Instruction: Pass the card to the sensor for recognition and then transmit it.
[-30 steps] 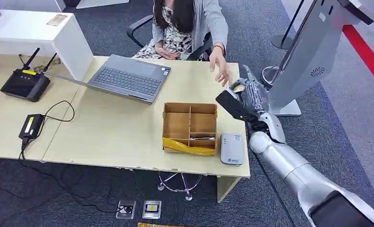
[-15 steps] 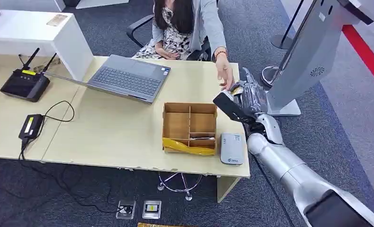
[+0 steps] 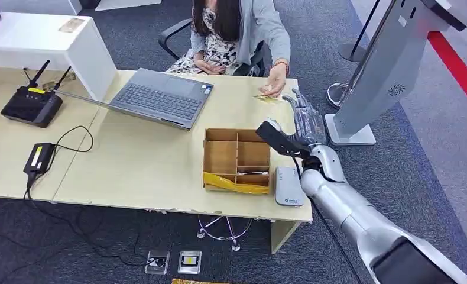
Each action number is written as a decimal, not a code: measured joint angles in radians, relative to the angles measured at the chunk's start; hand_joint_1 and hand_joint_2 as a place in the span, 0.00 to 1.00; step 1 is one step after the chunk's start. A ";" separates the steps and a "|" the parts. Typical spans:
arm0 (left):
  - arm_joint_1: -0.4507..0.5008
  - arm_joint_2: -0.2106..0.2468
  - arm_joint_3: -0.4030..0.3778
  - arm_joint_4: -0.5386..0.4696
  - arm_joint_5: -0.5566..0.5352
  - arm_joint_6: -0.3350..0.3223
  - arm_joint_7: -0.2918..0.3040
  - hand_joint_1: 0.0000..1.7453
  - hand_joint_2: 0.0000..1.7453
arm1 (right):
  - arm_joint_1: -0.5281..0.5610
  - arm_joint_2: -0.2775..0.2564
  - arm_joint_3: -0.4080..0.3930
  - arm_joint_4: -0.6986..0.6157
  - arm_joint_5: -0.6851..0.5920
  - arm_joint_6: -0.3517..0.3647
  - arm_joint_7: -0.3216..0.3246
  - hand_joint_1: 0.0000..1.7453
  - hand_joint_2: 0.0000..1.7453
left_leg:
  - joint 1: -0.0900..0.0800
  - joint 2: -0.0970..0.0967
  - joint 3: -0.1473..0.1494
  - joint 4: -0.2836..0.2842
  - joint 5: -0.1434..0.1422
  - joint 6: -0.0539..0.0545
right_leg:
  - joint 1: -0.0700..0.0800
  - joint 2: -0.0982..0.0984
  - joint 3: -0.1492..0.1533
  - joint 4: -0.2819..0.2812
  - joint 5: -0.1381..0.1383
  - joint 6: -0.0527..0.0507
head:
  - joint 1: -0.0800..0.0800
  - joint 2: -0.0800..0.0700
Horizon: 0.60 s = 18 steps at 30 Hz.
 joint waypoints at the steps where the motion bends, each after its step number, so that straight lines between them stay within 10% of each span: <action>1: 0.000 -0.003 0.013 0.000 -0.013 0.000 0.000 0.00 0.00 | 0.001 0.003 0.000 0.002 0.003 0.000 0.000 0.00 0.00 | 0.000 0.000 0.000 0.000 0.000 0.000 | 0.000 0.000 0.000 0.000 0.000 0.000 | 0.000 0.000; 8: -0.002 -0.014 0.120 -0.012 -0.115 0.000 0.011 0.00 0.00 | 0.001 0.016 -0.004 0.018 0.016 0.000 0.006 0.00 0.00 | 0.000 0.000 0.000 0.000 0.000 0.000 | 0.000 0.000 0.000 0.000 0.000 0.000 | 0.000 0.000; 12: -0.008 -0.043 0.282 -0.048 -0.463 0.000 0.002 0.00 0.00 | 0.035 0.001 -0.027 0.002 0.012 0.008 0.026 0.00 0.00 | 0.000 0.000 0.000 0.000 0.000 0.000 | 0.000 0.000 0.000 0.000 0.000 0.000 | 0.000 0.000; 18: -0.030 -0.055 0.486 -0.048 -0.496 0.000 -0.041 0.00 0.00 | 0.128 -0.062 -0.061 -0.103 -0.010 0.044 0.095 0.00 0.00 | 0.000 0.000 0.001 0.000 0.000 0.000 | 0.000 0.001 0.000 0.000 0.000 0.000 | 0.000 0.000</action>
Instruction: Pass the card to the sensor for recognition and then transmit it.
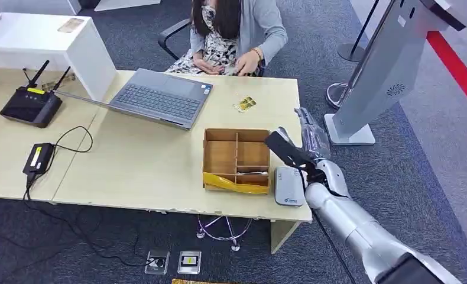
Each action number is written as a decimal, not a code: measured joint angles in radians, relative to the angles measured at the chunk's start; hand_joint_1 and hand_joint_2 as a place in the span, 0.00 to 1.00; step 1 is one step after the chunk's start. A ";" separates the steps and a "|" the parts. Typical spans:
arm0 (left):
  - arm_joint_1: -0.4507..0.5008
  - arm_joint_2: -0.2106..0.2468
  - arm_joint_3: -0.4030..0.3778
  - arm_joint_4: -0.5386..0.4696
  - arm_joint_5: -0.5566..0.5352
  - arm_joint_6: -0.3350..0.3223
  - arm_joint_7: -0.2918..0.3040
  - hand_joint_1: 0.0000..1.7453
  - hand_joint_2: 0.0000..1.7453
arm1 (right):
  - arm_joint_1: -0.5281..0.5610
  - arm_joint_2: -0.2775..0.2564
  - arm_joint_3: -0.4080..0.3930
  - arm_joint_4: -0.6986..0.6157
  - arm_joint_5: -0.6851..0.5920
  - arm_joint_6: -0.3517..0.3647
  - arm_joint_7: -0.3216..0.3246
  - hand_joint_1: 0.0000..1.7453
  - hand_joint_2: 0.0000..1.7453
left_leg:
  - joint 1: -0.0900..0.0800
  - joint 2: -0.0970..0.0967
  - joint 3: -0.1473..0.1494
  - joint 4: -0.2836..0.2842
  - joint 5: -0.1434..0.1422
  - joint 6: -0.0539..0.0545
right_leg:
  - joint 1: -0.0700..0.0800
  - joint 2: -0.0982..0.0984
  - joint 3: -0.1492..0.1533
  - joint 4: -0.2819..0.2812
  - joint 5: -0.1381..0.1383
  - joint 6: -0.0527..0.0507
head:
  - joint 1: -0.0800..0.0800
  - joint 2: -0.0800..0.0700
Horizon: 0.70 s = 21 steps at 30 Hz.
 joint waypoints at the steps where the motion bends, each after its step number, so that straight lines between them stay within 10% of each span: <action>1: 0.000 0.000 0.023 0.000 -0.002 0.000 0.003 0.00 0.00 | 0.019 -0.016 -0.006 -0.029 0.003 0.008 0.019 0.00 0.00 | 0.000 0.000 0.000 0.000 0.000 0.000 | 0.000 0.000 0.000 0.000 0.000 0.000 | 0.000 0.000; 15: 0.000 -0.003 0.197 -0.063 -0.052 0.000 0.101 0.00 0.00 | 0.192 -0.231 -0.046 -0.490 0.045 0.061 0.224 0.00 0.00 | 0.000 0.001 0.000 0.000 0.000 0.000 | 0.000 0.001 0.000 0.000 0.000 0.000 | 0.000 0.000; 16: 0.000 -0.004 0.203 -0.063 -0.045 0.000 0.105 0.00 0.00 | 0.200 -0.237 -0.046 -0.515 0.044 0.062 0.230 0.00 1.00 | 0.000 0.001 0.000 0.000 0.000 0.000 | 0.000 0.001 0.000 0.000 0.000 0.000 | 0.000 0.000; 21: -0.002 -0.008 0.215 -0.062 -0.034 0.000 0.100 0.00 0.00 | 0.237 -0.259 -0.038 -0.619 0.021 0.071 0.234 0.00 1.00 | 0.000 0.001 0.000 0.000 0.000 0.000 | 0.000 0.001 0.000 0.000 0.000 0.000 | 0.000 0.000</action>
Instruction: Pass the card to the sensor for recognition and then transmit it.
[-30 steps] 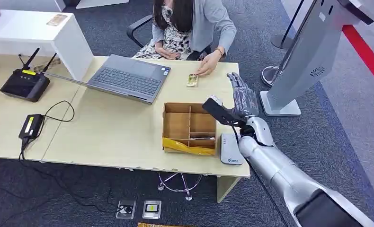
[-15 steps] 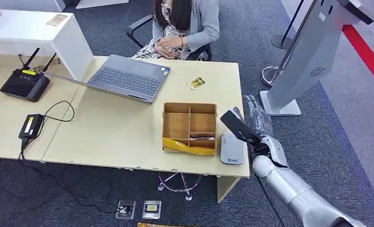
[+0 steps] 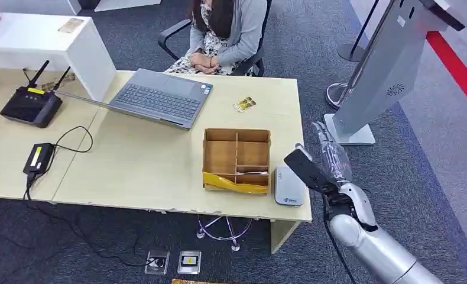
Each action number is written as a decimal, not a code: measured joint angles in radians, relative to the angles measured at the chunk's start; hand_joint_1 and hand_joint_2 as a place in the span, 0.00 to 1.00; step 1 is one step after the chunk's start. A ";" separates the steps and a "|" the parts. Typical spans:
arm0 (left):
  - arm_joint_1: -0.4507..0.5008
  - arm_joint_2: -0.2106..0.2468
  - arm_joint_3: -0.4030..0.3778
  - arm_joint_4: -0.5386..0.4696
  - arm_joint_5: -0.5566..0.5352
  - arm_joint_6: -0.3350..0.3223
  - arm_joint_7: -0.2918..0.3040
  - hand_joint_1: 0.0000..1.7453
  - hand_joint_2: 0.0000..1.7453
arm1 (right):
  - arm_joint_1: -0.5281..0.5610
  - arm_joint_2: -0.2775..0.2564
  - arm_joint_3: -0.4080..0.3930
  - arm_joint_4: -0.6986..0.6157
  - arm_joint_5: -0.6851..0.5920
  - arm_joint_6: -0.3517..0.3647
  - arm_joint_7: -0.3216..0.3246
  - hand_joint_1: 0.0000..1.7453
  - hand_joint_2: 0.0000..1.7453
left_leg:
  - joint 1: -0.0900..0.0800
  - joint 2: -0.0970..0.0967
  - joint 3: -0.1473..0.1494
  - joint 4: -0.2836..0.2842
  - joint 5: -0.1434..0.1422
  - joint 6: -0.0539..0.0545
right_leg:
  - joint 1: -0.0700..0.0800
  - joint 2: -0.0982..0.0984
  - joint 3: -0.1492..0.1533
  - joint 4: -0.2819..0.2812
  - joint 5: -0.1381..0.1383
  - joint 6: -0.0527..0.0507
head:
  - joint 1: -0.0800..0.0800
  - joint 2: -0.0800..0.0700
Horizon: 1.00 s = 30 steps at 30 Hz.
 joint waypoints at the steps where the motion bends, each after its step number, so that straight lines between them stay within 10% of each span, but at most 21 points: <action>1: -0.001 0.000 0.000 0.000 -0.003 0.000 0.000 0.00 0.00 | 0.008 0.000 0.002 -0.018 0.000 0.003 0.001 0.00 1.00 | 0.000 0.000 0.000 0.000 0.000 0.000 | 0.000 0.000 0.000 0.000 0.000 0.000 | 0.000 0.000; 30: -0.015 -0.012 0.000 0.016 -0.213 0.000 0.031 0.00 0.00 | 0.088 0.029 0.159 -0.100 0.627 0.060 0.183 0.00 1.00 | 0.000 -0.001 -0.001 0.000 0.000 0.000 | 0.000 -0.001 0.000 0.000 0.000 0.000 | 0.000 0.000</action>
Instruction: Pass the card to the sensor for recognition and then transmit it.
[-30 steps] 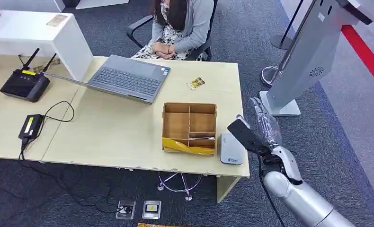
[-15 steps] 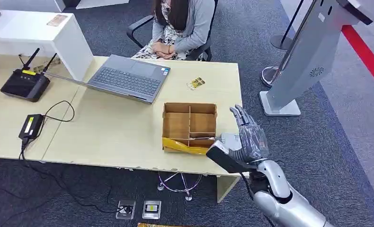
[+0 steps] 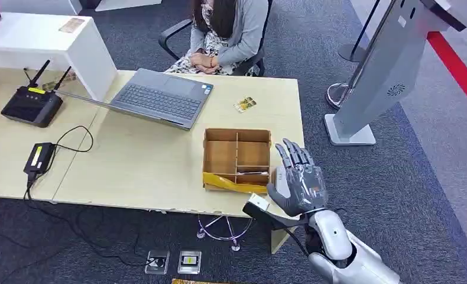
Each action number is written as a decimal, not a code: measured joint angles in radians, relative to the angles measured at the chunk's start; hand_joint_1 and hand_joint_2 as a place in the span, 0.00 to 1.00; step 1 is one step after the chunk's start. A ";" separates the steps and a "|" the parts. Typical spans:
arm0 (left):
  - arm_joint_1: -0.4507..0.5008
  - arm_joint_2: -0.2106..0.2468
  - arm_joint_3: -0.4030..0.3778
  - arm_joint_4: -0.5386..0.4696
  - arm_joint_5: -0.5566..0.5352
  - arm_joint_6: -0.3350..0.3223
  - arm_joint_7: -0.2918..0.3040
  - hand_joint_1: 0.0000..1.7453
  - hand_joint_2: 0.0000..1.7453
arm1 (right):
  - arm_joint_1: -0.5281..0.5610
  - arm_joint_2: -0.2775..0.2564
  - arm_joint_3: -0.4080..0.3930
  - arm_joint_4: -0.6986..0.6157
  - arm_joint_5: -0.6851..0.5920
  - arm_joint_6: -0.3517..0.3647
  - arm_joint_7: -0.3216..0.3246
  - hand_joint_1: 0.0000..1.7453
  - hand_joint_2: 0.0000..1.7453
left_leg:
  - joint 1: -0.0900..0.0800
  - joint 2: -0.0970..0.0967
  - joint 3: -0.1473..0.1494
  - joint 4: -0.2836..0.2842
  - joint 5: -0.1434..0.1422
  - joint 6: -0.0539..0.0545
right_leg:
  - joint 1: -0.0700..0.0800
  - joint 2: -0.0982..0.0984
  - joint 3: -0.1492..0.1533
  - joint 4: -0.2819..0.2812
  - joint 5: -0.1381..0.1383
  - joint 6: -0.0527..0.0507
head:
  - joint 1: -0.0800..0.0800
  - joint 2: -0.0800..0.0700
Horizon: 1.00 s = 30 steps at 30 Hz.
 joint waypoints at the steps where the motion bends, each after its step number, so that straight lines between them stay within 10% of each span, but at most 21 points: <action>1: 0.000 -0.001 0.000 0.000 0.000 0.000 0.000 0.00 0.00 | 0.001 0.000 0.001 -0.001 0.000 0.000 0.000 0.00 1.00 | 0.000 0.000 0.000 0.000 0.000 0.000 | 0.000 0.000 0.000 0.000 0.000 0.000 | 0.000 0.000; 30: 0.011 -0.125 0.000 -0.179 0.013 0.000 0.076 0.00 0.00 | 0.077 0.128 -0.034 -0.135 0.092 0.286 0.072 0.00 1.00 | 0.000 0.000 0.000 0.000 0.000 0.000 | 0.000 0.000 0.000 0.000 0.000 0.000 | 0.000 0.000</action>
